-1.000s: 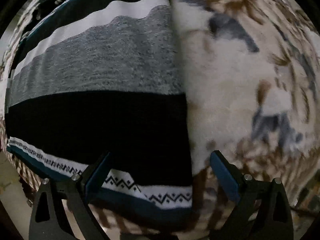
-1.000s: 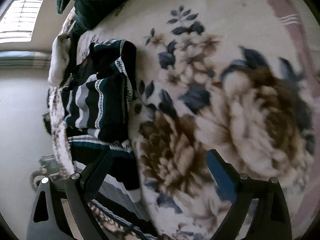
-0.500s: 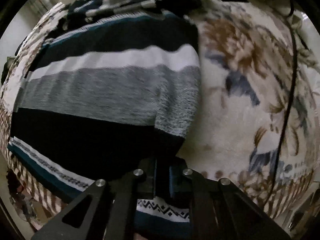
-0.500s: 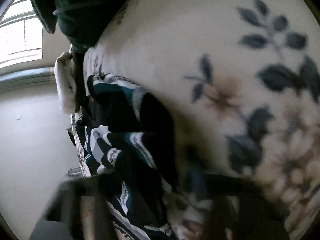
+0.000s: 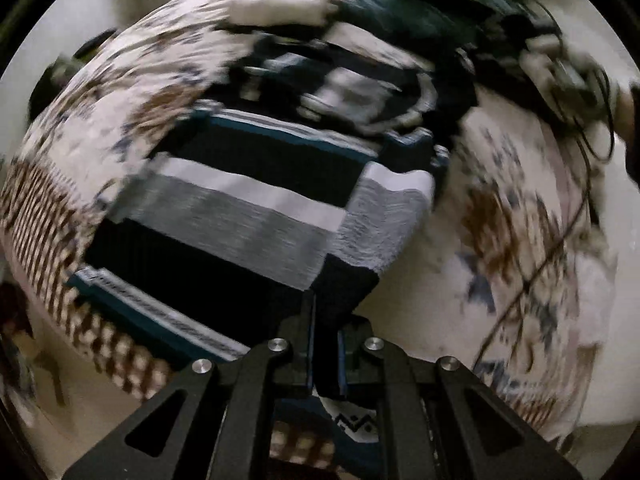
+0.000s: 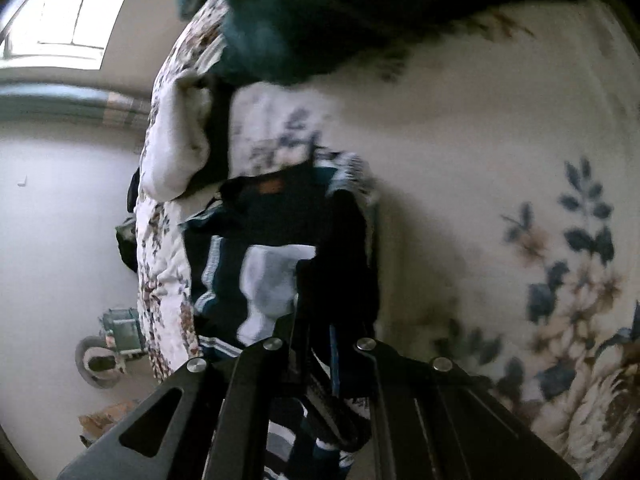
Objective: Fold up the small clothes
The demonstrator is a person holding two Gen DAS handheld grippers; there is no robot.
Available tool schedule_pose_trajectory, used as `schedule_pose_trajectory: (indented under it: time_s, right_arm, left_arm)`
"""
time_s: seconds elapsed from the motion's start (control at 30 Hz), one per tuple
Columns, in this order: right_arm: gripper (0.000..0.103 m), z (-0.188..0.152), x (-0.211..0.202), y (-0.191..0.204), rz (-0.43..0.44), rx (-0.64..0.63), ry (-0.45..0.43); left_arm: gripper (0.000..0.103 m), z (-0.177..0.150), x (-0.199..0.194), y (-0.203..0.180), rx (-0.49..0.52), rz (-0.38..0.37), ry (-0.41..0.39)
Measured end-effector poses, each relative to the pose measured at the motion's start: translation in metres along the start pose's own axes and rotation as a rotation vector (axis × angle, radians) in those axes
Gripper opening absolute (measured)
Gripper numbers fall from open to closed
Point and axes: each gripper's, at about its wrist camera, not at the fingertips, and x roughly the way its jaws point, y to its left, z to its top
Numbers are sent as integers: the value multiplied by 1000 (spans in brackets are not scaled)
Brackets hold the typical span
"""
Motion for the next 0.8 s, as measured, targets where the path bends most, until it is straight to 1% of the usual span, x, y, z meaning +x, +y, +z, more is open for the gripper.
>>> schedule_pose_trajectory:
  time_s: [0.03, 0.13, 0.2, 0.27, 0.33, 0.43, 0.5, 0.53, 0.63, 0.7, 0.8]
  right_arm:
    - [7, 2, 1, 13, -6, -9, 1]
    - [7, 11, 19, 69, -36, -49, -6]
    - [7, 18, 37, 101, -55, -67, -11]
    - [7, 25, 62, 133, -81, -73, -10]
    - [7, 31, 90, 164, -113, -86, -11]
    - [7, 37, 150, 214, -185, -126, 9]
    - [7, 36, 188, 243, -229, -161, 26]
    - [7, 36, 207, 256, -256, -178, 33]
    - [7, 34, 256, 282, -309, -194, 57]
    - [7, 31, 287, 301, -359, -197, 65]
    - [7, 27, 319, 317, -419, -197, 78]
  left_arm:
    - [6, 3, -2, 12, -24, -7, 0]
    - [6, 19, -2, 62, -107, -25, -5]
    - [6, 27, 5, 91, -159, -43, 6]
    - [6, 35, 16, 126, -215, -77, 26]
    - [6, 40, 27, 161, -246, -104, 48]
    - [6, 43, 39, 201, -290, -136, 80]
    - [6, 46, 48, 228, -330, -171, 108]
    - [6, 48, 51, 240, -337, -177, 116]
    - [6, 52, 61, 273, -348, -189, 135]
    - [6, 52, 68, 287, -355, -195, 148]
    - [6, 49, 84, 305, -360, -192, 175]
